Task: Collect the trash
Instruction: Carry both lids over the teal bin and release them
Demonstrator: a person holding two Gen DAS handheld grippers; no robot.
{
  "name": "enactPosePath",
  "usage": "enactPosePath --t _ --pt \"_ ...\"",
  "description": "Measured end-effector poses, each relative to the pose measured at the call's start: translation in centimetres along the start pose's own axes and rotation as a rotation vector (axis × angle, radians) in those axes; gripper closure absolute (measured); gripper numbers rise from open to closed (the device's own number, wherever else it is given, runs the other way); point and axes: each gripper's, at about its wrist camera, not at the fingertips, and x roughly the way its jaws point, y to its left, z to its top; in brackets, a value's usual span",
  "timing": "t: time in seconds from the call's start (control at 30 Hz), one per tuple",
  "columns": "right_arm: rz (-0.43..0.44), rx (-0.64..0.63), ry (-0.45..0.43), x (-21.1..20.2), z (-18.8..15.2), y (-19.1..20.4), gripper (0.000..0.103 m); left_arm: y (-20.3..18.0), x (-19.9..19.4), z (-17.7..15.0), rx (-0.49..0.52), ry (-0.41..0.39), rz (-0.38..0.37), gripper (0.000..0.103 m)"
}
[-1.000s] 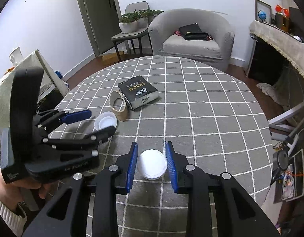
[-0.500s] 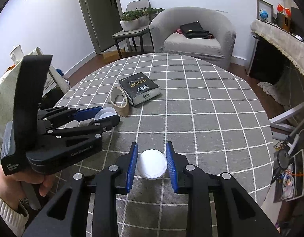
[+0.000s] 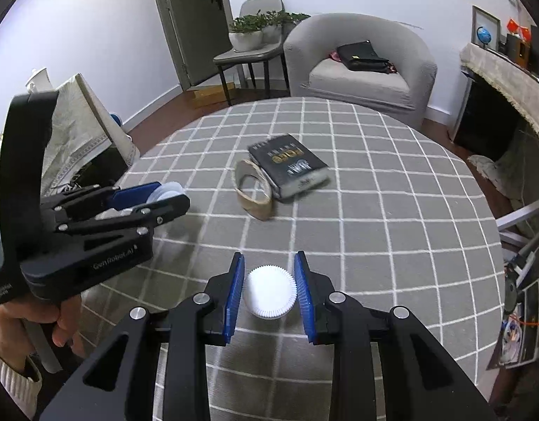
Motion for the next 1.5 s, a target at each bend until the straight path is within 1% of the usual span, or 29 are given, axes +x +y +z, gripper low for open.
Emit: enactPosePath --t 0.33,0.63,0.73,1.0,1.2,1.27,1.37,1.5 --pt "0.034 -0.039 0.016 1.8 1.1 3.6 0.074 4.6 -2.8 -0.3 -0.035 -0.030 0.034 0.061" --pt "0.085 -0.087 0.014 3.3 2.4 7.8 0.074 10.5 -4.2 -1.3 -0.099 -0.027 0.103 0.061" --pt "0.099 -0.095 0.018 3.8 2.6 8.9 0.074 12.2 -4.6 -2.0 -0.118 -0.020 0.128 0.061" --pt "0.151 -0.131 -0.003 3.7 3.9 12.5 0.074 16.1 -5.7 -4.2 -0.166 0.005 0.162 0.061" --pt "0.187 -0.168 -0.009 3.9 4.4 15.6 0.074 20.6 -4.5 -7.0 -0.283 0.087 0.141 0.061" --pt "0.198 -0.183 -0.008 4.0 4.5 16.6 0.074 22.0 -4.2 -8.0 -0.317 0.106 0.151 0.061" --pt "0.207 -0.201 -0.003 4.4 4.7 17.8 0.074 23.4 -3.6 -9.3 -0.334 0.147 0.179 0.061" --pt "0.235 -0.214 0.003 5.2 5.1 19.6 0.074 24.9 -3.0 -11.3 -0.373 0.194 0.173 0.061"
